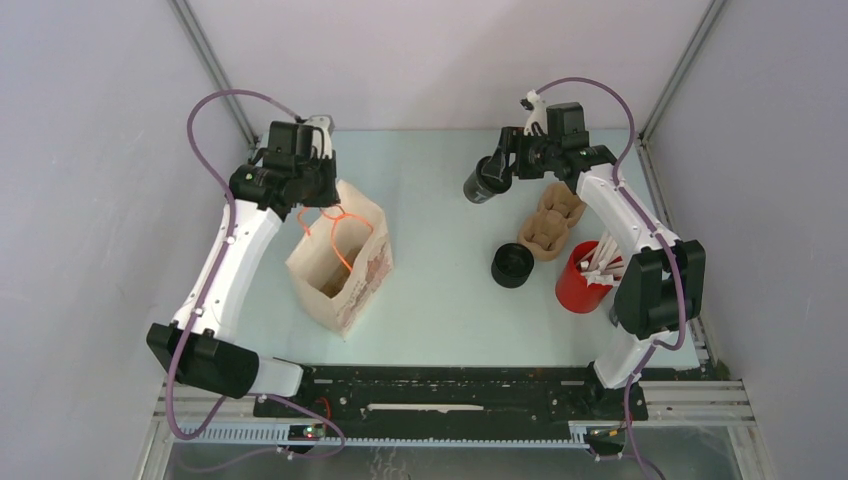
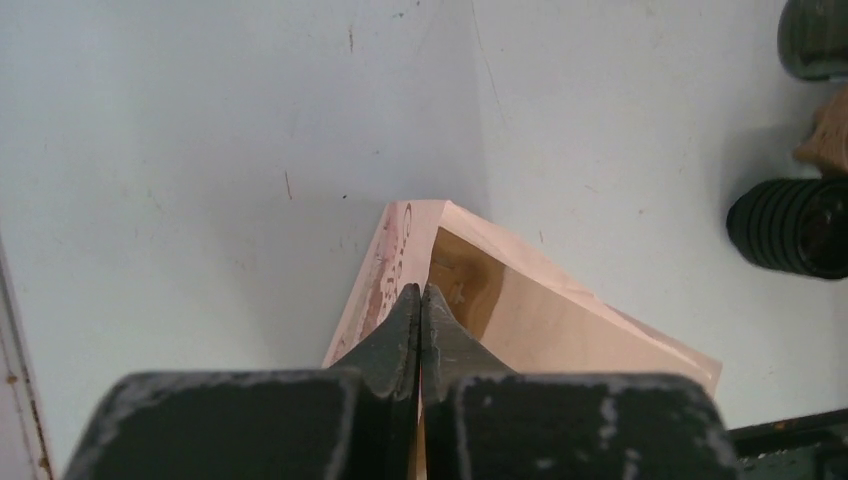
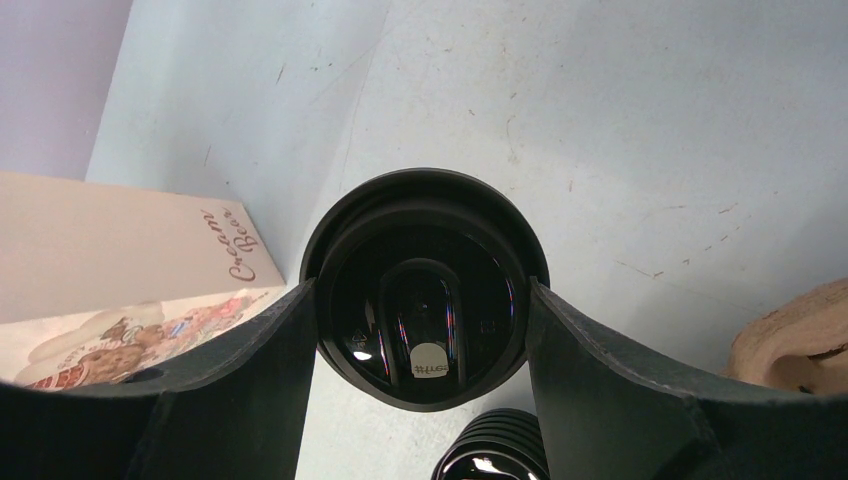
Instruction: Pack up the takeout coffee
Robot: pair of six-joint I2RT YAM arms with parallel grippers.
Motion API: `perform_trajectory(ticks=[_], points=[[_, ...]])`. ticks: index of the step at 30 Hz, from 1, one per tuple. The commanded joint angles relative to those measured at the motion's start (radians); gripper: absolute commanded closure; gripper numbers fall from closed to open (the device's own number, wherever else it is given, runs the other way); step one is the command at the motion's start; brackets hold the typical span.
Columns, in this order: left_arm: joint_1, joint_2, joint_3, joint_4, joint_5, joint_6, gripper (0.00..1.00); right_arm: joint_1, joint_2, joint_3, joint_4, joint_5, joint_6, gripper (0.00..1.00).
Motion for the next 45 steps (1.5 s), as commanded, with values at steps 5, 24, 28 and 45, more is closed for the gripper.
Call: perform_trajectory(ticks=[5, 24, 28, 45], points=[[0.043, -0.141, -0.110, 0.196, -0.130, -0.473, 1.00, 0.003, -0.053, -0.005, 0.033, -0.009, 0.009, 0.56], [0.050, -0.559, -0.425, 0.486, -0.320, -1.269, 1.00, 0.023, -0.069, -0.015, 0.037, 0.009, 0.012, 0.56], [0.049, -0.579, -0.468, 0.462, -0.314, -1.369, 1.00, 0.025, -0.077, -0.016, 0.032, 0.017, 0.010, 0.56], [-0.067, -0.663, -0.776, 0.518, -0.249, -1.614, 0.85, 0.049, -0.086, -0.040, 0.036, 0.028, 0.009, 0.56]])
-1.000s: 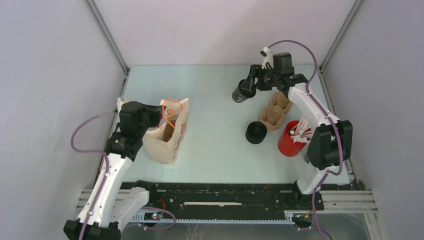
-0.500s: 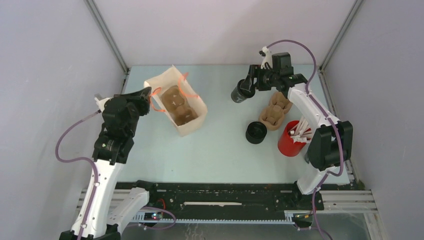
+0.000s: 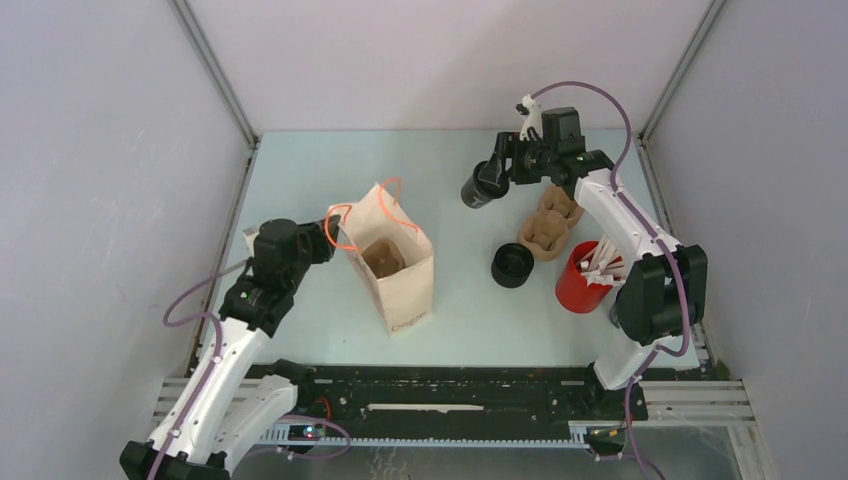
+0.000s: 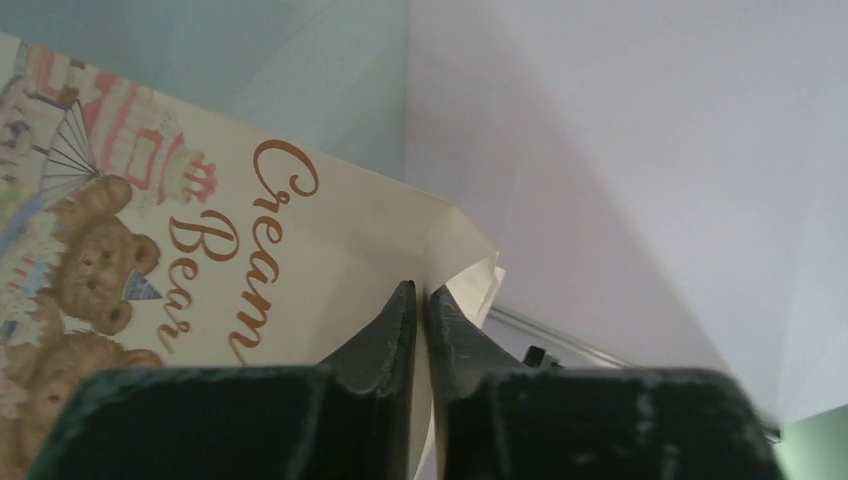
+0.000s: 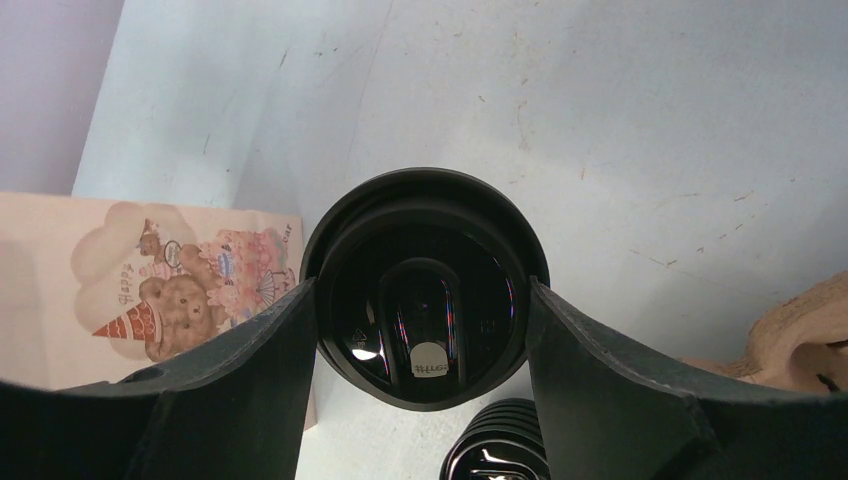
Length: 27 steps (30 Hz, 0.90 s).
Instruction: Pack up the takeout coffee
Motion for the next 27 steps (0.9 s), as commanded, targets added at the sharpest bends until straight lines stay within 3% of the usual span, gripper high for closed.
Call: perform_trajectory(ticks=[1, 7, 10, 12, 14, 17, 22, 27], points=[[-0.021, -0.064, 0.012, -0.034, -0.064, 0.082, 0.75, 0.016, -0.050, 0.004, 0.027, 0.001, 0.009, 0.56], [-0.020, -0.159, 0.151, -0.256, -0.240, 0.564, 0.22, 0.020, -0.056, 0.007, 0.022, 0.002, 0.003, 0.56], [-0.018, -0.202, 0.193, -0.274, -0.302, 0.853, 0.11, 0.021, -0.054, 0.010, 0.021, -0.004, 0.002, 0.56], [-0.018, -0.220, 0.200, -0.175, -0.254, 1.101, 0.03, 0.021, -0.053, 0.011, 0.017, -0.007, 0.001, 0.55], [-0.014, -0.184, 0.248, -0.117, -0.163, 1.311, 0.00, 0.022, -0.052, 0.010, 0.015, -0.011, 0.001, 0.56], [-0.004, -0.019, 0.426, -0.159, -0.038, 1.486, 0.00, 0.025, -0.047, 0.012, 0.015, -0.014, 0.003, 0.55], [0.023, 0.342, 0.810, -0.360, 0.226, 1.619, 0.01, 0.030, -0.045, 0.015, 0.000, -0.010, -0.005, 0.56], [0.024, 0.532, 0.944, -0.430, 0.346, 1.702, 0.01, 0.029, -0.053, 0.010, -0.008, -0.006, -0.012, 0.56]])
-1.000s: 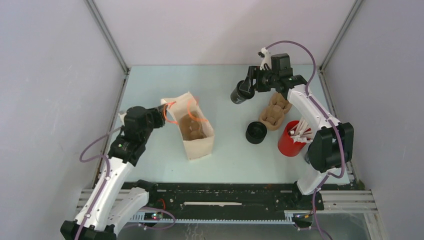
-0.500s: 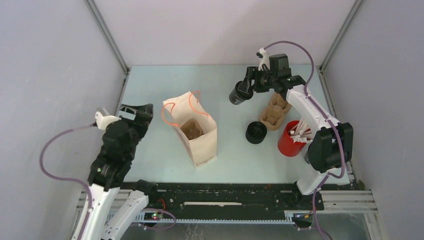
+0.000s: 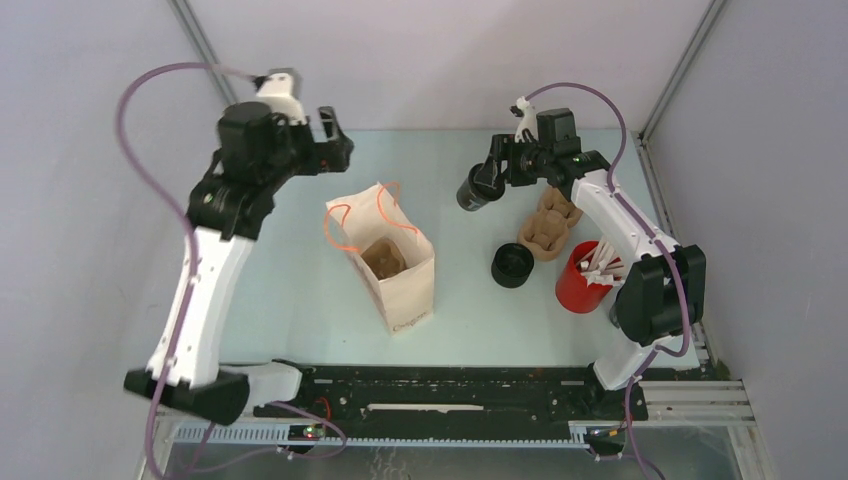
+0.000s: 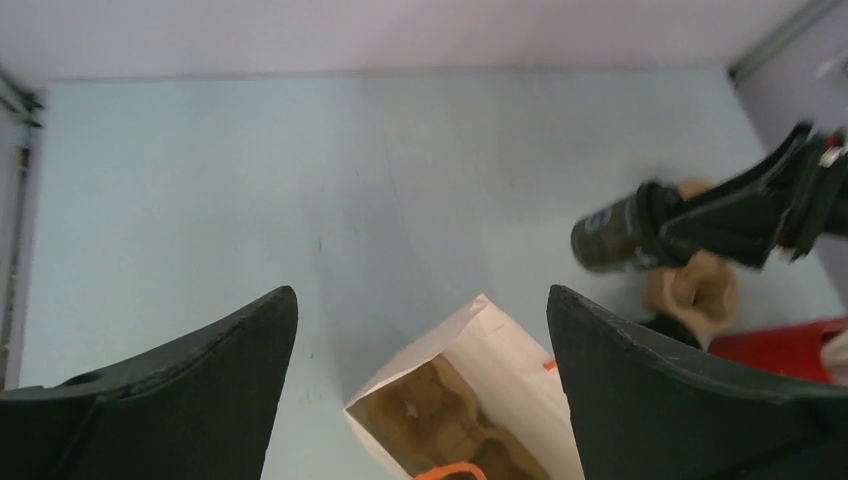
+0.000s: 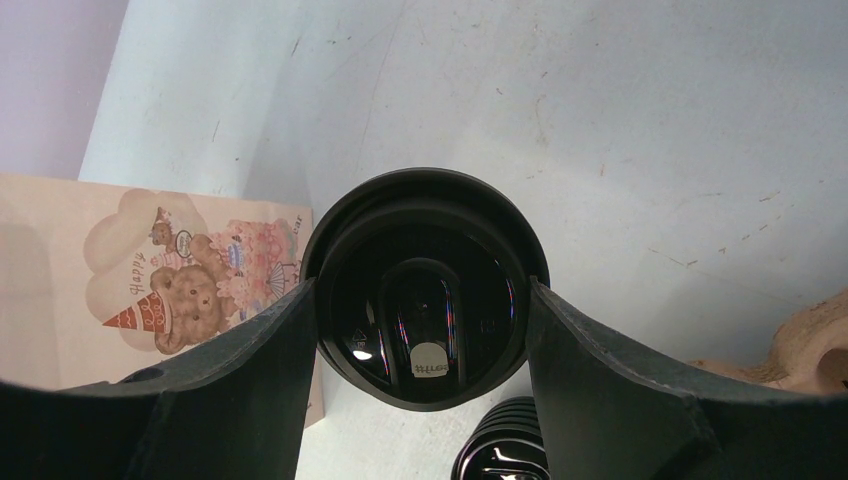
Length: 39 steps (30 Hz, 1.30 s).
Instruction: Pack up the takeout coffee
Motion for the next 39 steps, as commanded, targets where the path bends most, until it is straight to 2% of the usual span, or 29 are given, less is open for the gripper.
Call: perform_trajectory(ticks=[1, 4, 8, 13, 16, 20, 30, 34, 37, 39], points=[[0.006, 0.127, 0.064, -0.136, 0.208, 0.164, 0.02, 0.006, -0.051, 0.010, -0.003, -0.002, -0.010, 0.56], [0.002, 0.187, 0.071, -0.158, 0.288, 0.170, 0.05, 0.005, -0.051, 0.011, -0.002, -0.006, -0.010, 0.56], [-0.014, 0.204, 0.022, -0.175, 0.228, 0.210, 0.08, 0.002, -0.053, 0.008, 0.000, -0.010, -0.012, 0.56], [-0.018, 0.252, 0.000, -0.187, 0.222, 0.225, 0.21, 0.002, -0.048, 0.004, 0.012, -0.019, -0.006, 0.56], [-0.023, 0.284, 0.007, -0.191, 0.273, 0.255, 0.20, 0.004, -0.046, 0.004, 0.012, -0.021, -0.005, 0.56], [-0.030, 0.315, 0.006, -0.199, 0.275, 0.270, 0.20, 0.003, -0.049, 0.004, 0.008, -0.018, -0.007, 0.56], [-0.044, 0.356, 0.008, -0.188, 0.231, 0.284, 0.47, 0.005, -0.046, 0.007, 0.007, -0.017, -0.005, 0.56], [-0.051, 0.362, -0.010, -0.193, 0.253, 0.296, 0.52, 0.005, -0.044, 0.008, 0.009, -0.016, -0.004, 0.56], [-0.053, 0.375, -0.006, -0.192, 0.253, 0.299, 0.61, 0.006, -0.042, 0.008, 0.010, -0.017, -0.004, 0.56], [-0.053, 0.382, -0.005, -0.188, 0.253, 0.296, 0.61, 0.007, -0.039, 0.010, 0.009, -0.018, -0.005, 0.56]])
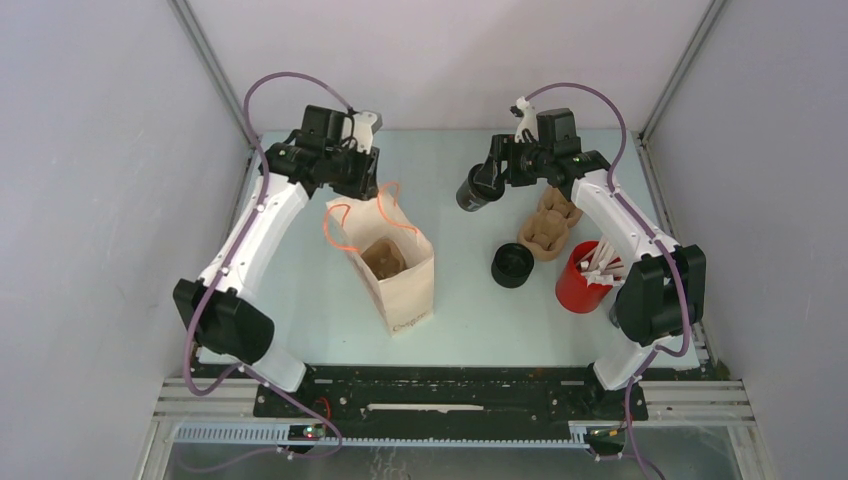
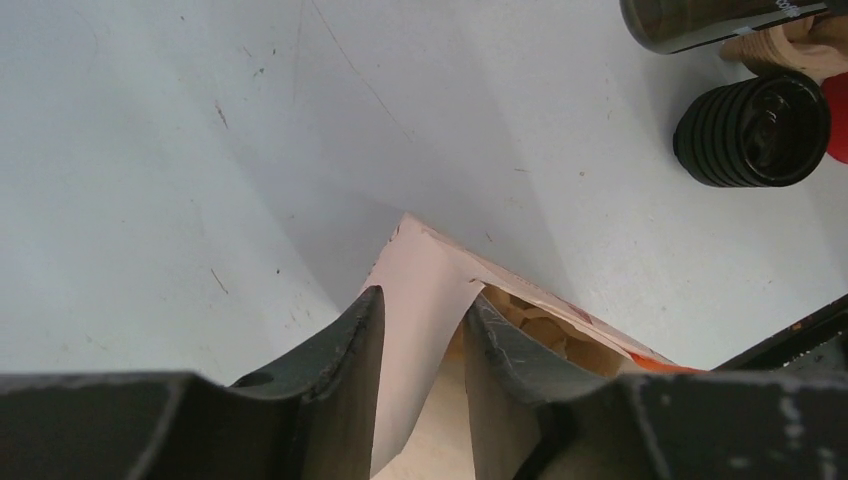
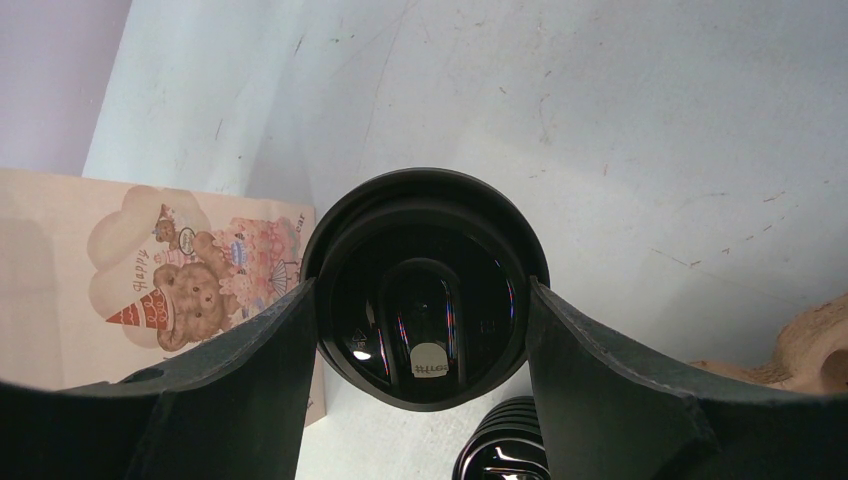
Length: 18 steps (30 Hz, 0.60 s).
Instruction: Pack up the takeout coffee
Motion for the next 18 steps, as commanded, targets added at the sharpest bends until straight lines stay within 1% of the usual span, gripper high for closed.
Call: perform_trajectory(ticks=[1, 3, 8, 9, 10, 12, 13, 15, 18], points=[[-0.005, 0.016, -0.014, 0.015, 0.017, 0.022, 0.61, 0.007, -0.041, 0.010, 0.014, -0.010, -0.003, 0.56], [-0.006, 0.026, -0.010, 0.013, 0.023, 0.024, 0.59, 0.008, -0.041, 0.009, 0.013, -0.010, -0.003, 0.56], [-0.014, 0.044, -0.002, 0.006, 0.030, 0.026, 0.66, 0.008, -0.043, 0.008, 0.010, -0.010, -0.003, 0.56], [-0.014, 0.042, -0.001, 0.008, 0.033, 0.024, 0.71, 0.008, -0.043, 0.009, 0.011, -0.010, -0.003, 0.56], [-0.014, 0.039, -0.001, 0.012, 0.033, 0.021, 0.77, 0.008, -0.045, 0.010, 0.010, -0.010, -0.003, 0.56], [-0.015, 0.023, -0.002, 0.029, 0.016, 0.003, 0.96, 0.008, -0.049, 0.015, 0.007, -0.009, -0.003, 0.56], [-0.015, 0.010, -0.004, 0.042, 0.008, -0.009, 0.99, 0.009, -0.052, 0.019, 0.003, -0.005, -0.003, 0.56], [-0.014, -0.017, -0.005, 0.075, -0.017, -0.036, 1.00, 0.012, -0.063, 0.028, -0.011, 0.003, -0.002, 0.56], [-0.014, -0.069, -0.004, 0.147, -0.079, -0.119, 1.00, 0.019, -0.090, 0.037, -0.023, 0.022, 0.002, 0.56]])
